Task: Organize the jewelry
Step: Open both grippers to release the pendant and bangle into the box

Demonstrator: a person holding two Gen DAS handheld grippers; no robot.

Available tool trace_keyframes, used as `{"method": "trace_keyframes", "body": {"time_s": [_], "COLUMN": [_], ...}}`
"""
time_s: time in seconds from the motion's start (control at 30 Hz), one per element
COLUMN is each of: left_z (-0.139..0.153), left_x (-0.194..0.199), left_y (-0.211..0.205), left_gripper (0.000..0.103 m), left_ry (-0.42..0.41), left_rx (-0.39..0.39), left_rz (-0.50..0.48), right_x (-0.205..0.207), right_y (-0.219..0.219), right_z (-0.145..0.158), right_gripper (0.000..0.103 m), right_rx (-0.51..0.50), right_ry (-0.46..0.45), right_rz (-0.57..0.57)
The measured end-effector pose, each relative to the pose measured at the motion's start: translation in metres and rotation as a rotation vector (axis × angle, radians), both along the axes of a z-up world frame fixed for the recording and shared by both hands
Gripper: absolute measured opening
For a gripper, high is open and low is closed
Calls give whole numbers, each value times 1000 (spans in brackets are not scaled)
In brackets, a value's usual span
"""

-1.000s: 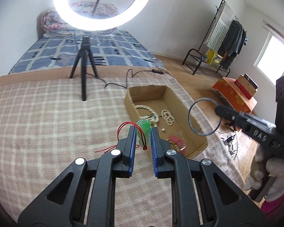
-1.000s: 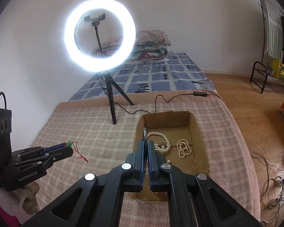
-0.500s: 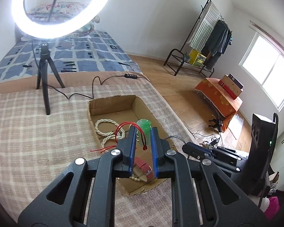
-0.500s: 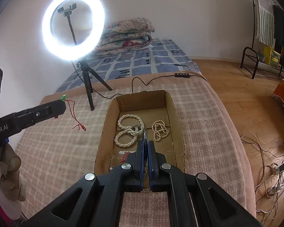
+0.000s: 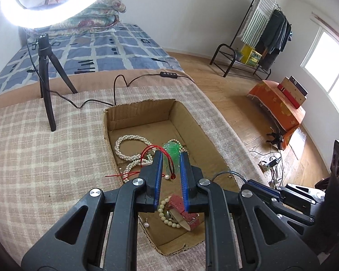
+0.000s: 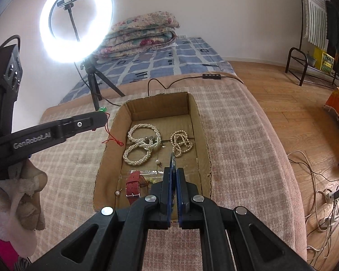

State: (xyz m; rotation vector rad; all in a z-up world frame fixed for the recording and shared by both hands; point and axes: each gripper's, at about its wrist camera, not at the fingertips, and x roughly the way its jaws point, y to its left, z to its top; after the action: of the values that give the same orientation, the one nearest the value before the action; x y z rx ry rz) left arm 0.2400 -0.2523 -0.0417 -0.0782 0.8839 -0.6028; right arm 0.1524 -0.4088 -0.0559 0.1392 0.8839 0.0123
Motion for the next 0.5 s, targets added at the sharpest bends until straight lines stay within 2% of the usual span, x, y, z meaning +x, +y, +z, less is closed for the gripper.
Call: {"method": "trace_keyframes", "body": {"time_s": [0.13,0.4,0.5], "left_z": [-5,-6,-5], "left_x": [2,9,10], "left_y": [-1,4,6], "left_gripper": [14,14,14], "left_ry": [-6,0,2], "left_rx": [24,13,14], "left_rz": [9,28,35], "right_x": [0,2,2], "right_y": [1,9,13], "right_z": [-4,-9,-8], "right_gripper": [1,4,29], "right_rx": [-3,-29,-43], "right_ry": [9,20,13], "right_rz": [2,23,28]}}
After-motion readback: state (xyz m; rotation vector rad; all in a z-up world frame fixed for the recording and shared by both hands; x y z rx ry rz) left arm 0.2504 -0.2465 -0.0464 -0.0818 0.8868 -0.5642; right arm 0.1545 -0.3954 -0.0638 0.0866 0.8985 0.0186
